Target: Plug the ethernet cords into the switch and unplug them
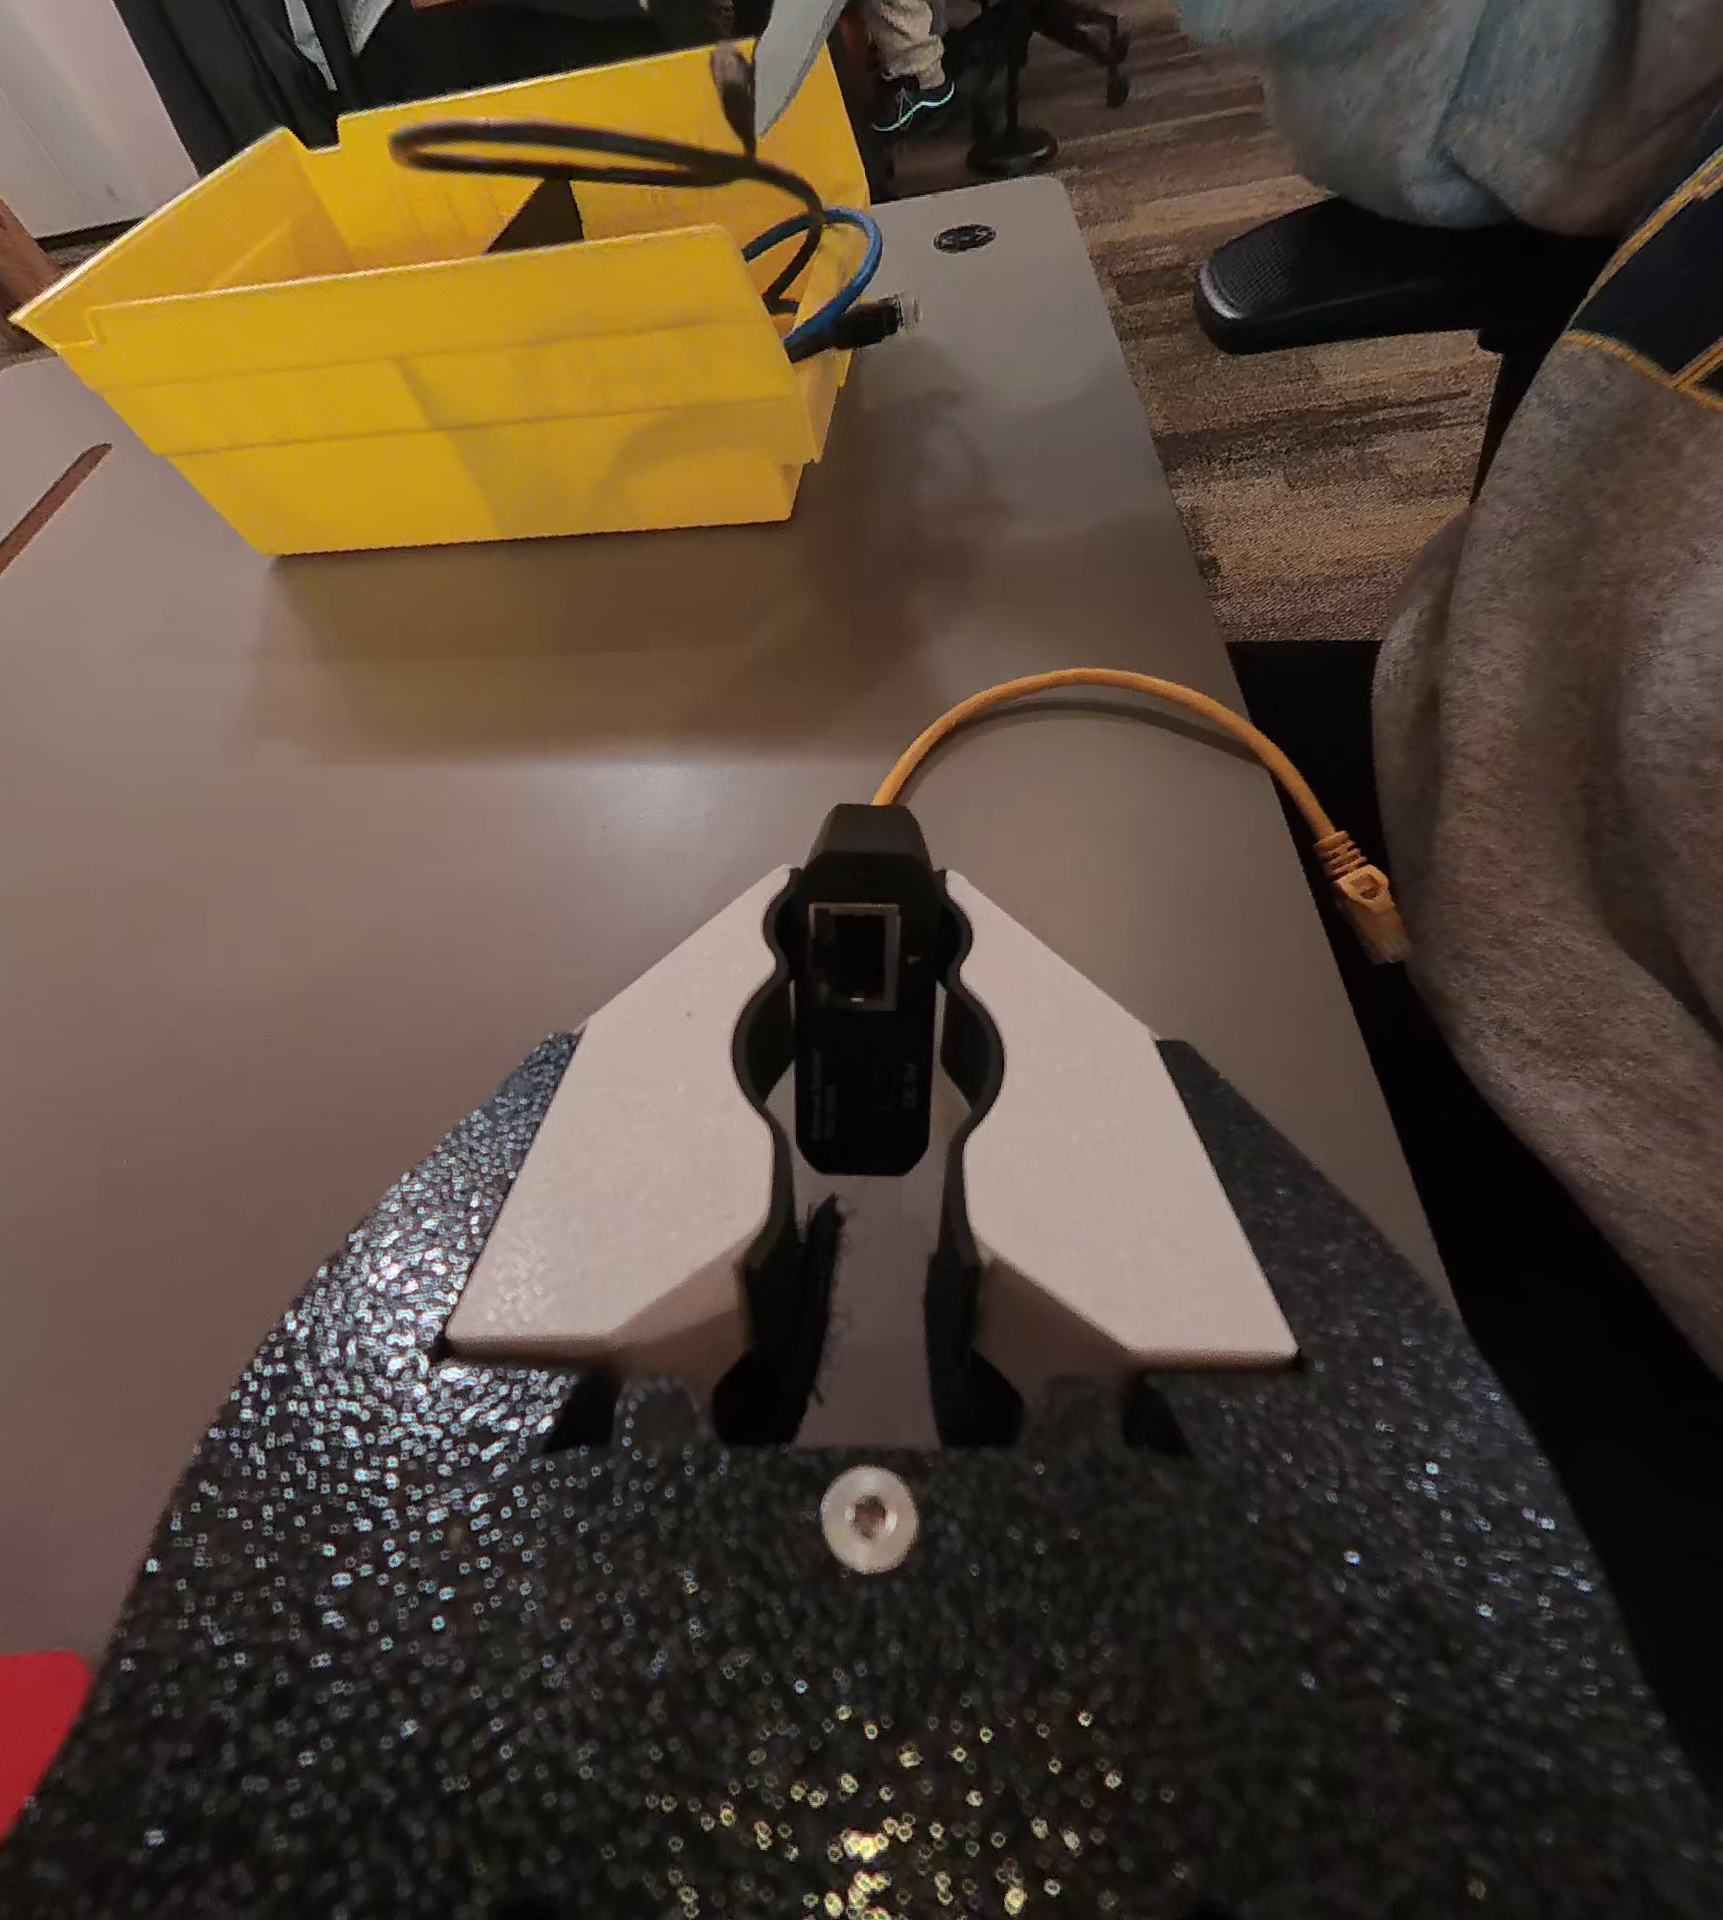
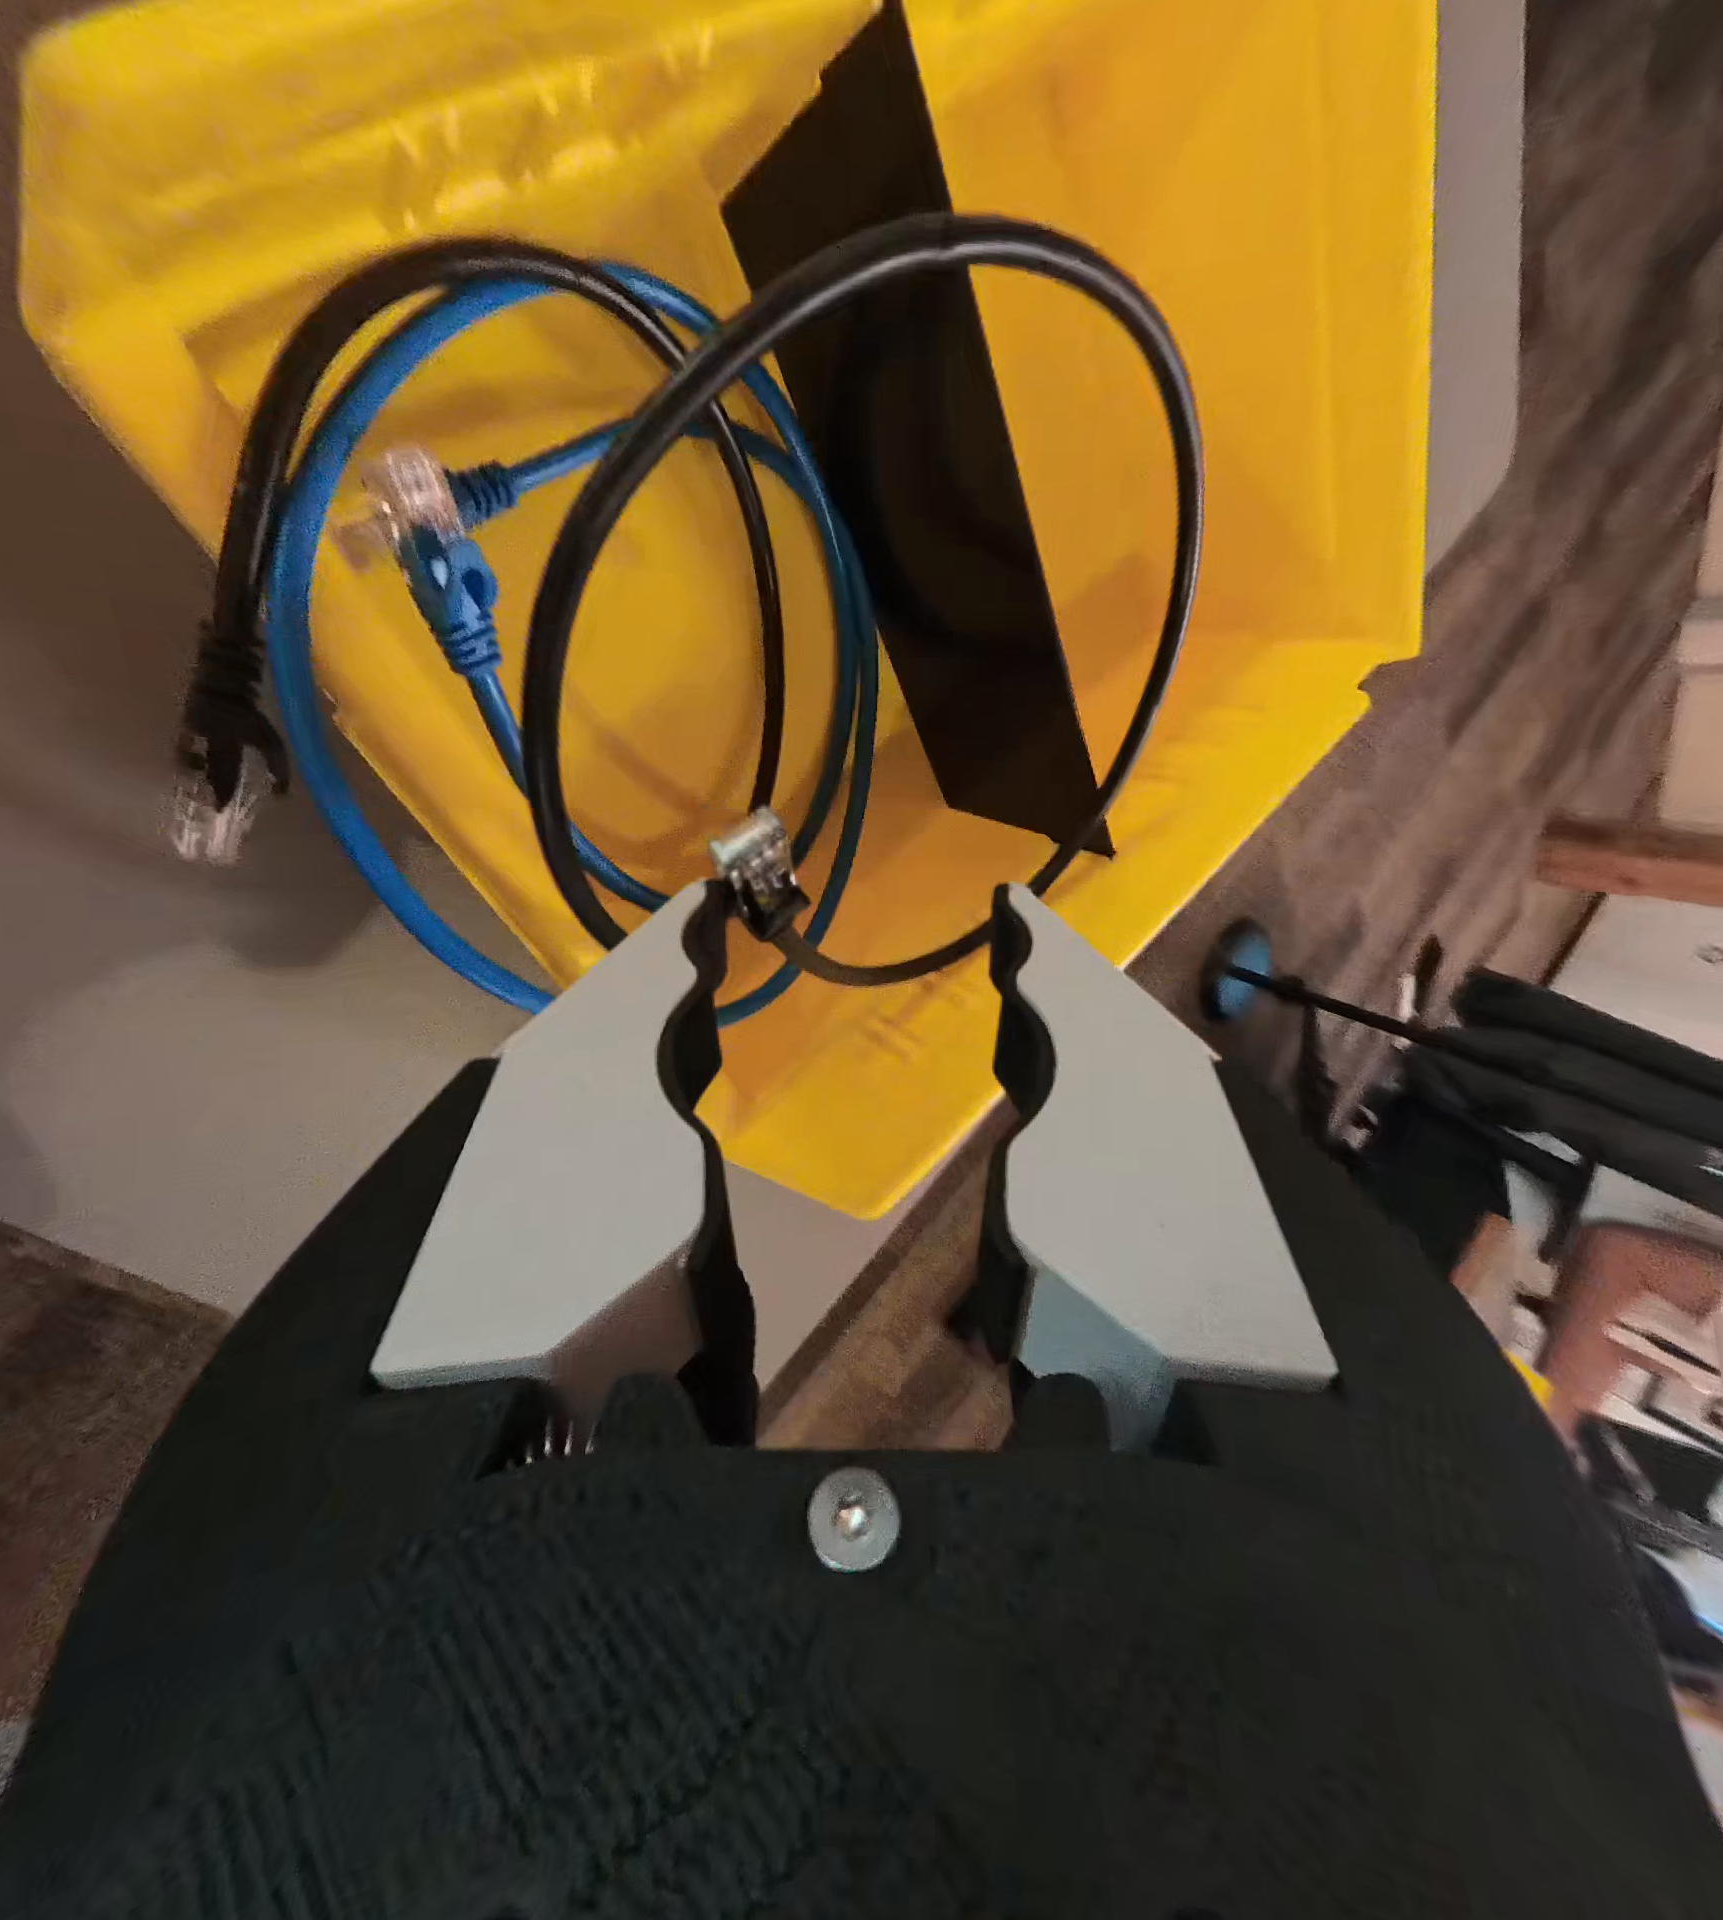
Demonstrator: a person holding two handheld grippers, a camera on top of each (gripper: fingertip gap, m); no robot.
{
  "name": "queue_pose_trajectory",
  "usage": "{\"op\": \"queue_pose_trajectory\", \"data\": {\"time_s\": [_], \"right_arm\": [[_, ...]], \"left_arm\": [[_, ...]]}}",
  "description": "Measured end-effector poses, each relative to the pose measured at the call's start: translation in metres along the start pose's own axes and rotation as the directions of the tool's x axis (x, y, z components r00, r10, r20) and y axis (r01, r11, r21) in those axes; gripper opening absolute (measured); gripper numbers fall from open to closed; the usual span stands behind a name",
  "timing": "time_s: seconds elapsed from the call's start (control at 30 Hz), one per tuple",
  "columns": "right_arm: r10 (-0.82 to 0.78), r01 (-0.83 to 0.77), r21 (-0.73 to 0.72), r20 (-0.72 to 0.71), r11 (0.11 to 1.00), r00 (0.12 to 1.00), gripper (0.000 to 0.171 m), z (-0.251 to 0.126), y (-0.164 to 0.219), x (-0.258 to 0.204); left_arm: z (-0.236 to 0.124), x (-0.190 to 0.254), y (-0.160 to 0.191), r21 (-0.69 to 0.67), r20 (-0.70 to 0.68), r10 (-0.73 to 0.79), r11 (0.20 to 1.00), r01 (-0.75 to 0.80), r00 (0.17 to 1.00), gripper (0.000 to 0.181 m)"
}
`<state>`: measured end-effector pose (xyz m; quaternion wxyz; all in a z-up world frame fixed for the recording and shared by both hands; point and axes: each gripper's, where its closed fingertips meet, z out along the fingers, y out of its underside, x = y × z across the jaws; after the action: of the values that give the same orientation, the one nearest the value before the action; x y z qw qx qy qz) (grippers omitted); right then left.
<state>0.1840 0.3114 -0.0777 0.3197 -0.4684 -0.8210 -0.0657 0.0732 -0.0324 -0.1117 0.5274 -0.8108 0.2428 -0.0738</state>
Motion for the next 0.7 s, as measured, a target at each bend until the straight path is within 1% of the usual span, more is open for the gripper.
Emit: {"op": "queue_pose_trajectory", "data": {"time_s": [0.1,0.17,0.23,0.3,0.4,0.47,0.5,0.57,0.6,0.7], "right_arm": [[-0.022,0.022,-0.004,-0.015,1.0,1.0,0.049,-0.004,-0.002,0.0],[0.009,-0.01,0.041,0.023,0.999,1.0,0.052,-0.007,-0.008,-0.005],[0.05,-0.061,0.115,0.097,0.991,0.994,0.058,-0.01,-0.018,-0.013],[0.084,-0.106,0.164,0.137,0.981,0.987,0.064,-0.014,-0.024,-0.014],[0.114,-0.14,0.186,0.14,0.973,0.983,0.079,-0.017,-0.025,-0.011],[0.107,-0.134,0.228,0.127,0.965,0.986,0.082,-0.023,-0.033,-0.009],[0.093,-0.121,0.28,0.113,0.952,0.989,0.082,-0.029,-0.043,-0.007],[0.062,-0.091,0.417,0.084,0.904,0.995,0.076,-0.048,-0.072,-0.007],[0.043,-0.073,0.493,0.073,0.867,0.996,0.072,-0.06,-0.091,-0.01],[-0.057,-0.017,0.717,0.079,0.697,0.995,0.058,-0.101,-0.15,-0.039]], "left_arm": [[0.0,0.0,0.001,-0.003,0.0,0.0,1.0,0.0,1.0,0.021],[0.0,0.0,0.001,-0.005,0.0,0.002,1.0,-0.002,1.0,0.021],[0.0,0.0,0.001,-0.007,0.0,0.003,1.0,-0.003,1.0,0.021],[0.001,0.0,0.001,-0.007,0.0,0.004,1.0,-0.004,1.0,0.021],[0.001,0.0,0.001,-0.006,0.001,0.004,1.0,-0.004,1.0,0.021],[0.002,-0.001,0.0,-0.004,0.011,0.009,1.0,-0.009,1.0,0.021],[0.003,-0.002,-0.002,0.0,0.022,0.019,1.0,-0.019,1.0,0.021],[0.005,-0.004,-0.008,0.007,0.062,0.06,0.998,-0.061,0.996,0.02],[0.007,-0.006,-0.012,0.009,0.089,0.089,0.996,-0.091,0.992,0.021],[0.015,-0.004,-0.025,0.013,0.142,0.178,0.983,-0.182,0.974,0.021]]}}
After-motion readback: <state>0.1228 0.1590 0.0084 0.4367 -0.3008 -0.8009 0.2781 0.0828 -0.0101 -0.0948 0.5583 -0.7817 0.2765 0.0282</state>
